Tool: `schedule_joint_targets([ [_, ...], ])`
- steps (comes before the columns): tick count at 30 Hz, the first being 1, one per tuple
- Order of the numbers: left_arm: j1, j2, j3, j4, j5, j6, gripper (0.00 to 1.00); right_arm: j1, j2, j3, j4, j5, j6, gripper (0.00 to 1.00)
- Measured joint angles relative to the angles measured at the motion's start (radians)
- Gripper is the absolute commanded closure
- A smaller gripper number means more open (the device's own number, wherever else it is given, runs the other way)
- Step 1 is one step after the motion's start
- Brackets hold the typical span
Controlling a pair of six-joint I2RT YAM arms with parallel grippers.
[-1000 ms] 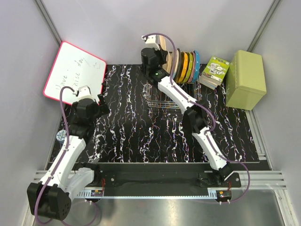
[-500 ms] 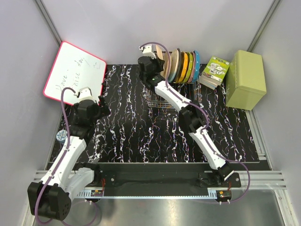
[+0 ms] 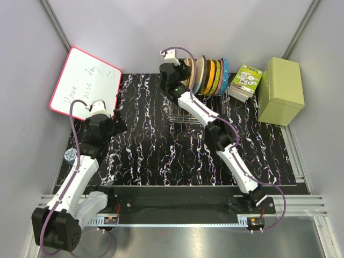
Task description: Load the plates into the dish rack
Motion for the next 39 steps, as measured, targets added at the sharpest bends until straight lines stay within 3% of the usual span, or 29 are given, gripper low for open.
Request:
schedule_joint_targets([
  [3,0.000,0.000,0.000,0.002,0.004,0.000,0.01,0.000,0.000,-0.001,0.007,0.005,-0.013,0.49],
  [4,0.000,0.000,0.000,0.003,0.007,0.000,0.01,0.000,-0.001,-0.003,0.019,0.010,-0.026,0.37],
  [7,0.000,-0.003,0.000,0.004,0.013,0.006,0.01,0.002,-0.020,-0.039,0.067,0.028,-0.092,0.11],
  [11,0.000,-0.002,0.003,0.002,0.056,0.081,0.01,0.003,-0.170,-0.237,0.093,-0.005,-0.164,0.00],
  [15,-0.010,0.060,0.069,-0.034,0.146,0.198,0.01,-0.028,-0.454,-0.419,-0.180,-0.218,0.011,0.00],
  [18,-0.028,0.133,0.167,-0.064,0.173,0.256,0.01,-0.129,-0.689,-0.494,-0.375,-0.420,0.153,0.01],
  [23,-0.034,0.262,0.377,-0.119,0.192,0.279,0.01,-0.276,-1.038,-0.732,-0.523,-0.443,0.261,0.00],
  [30,-0.034,0.389,0.597,-0.201,0.214,0.280,0.01,-0.224,-1.207,-0.948,-0.715,-0.463,0.349,0.00],
  [35,-0.034,0.426,0.677,-0.248,0.236,0.291,0.01,-0.224,-1.268,-0.909,-0.893,-0.481,0.388,0.00],
  [37,-0.034,0.428,0.693,-0.262,0.247,0.312,0.01,-0.224,-1.302,-0.871,-0.940,-0.477,0.389,0.05],
  [39,-0.034,0.428,0.707,-0.266,0.256,0.333,0.01,-0.224,-1.358,-0.867,-0.961,-0.468,0.374,0.00],
])
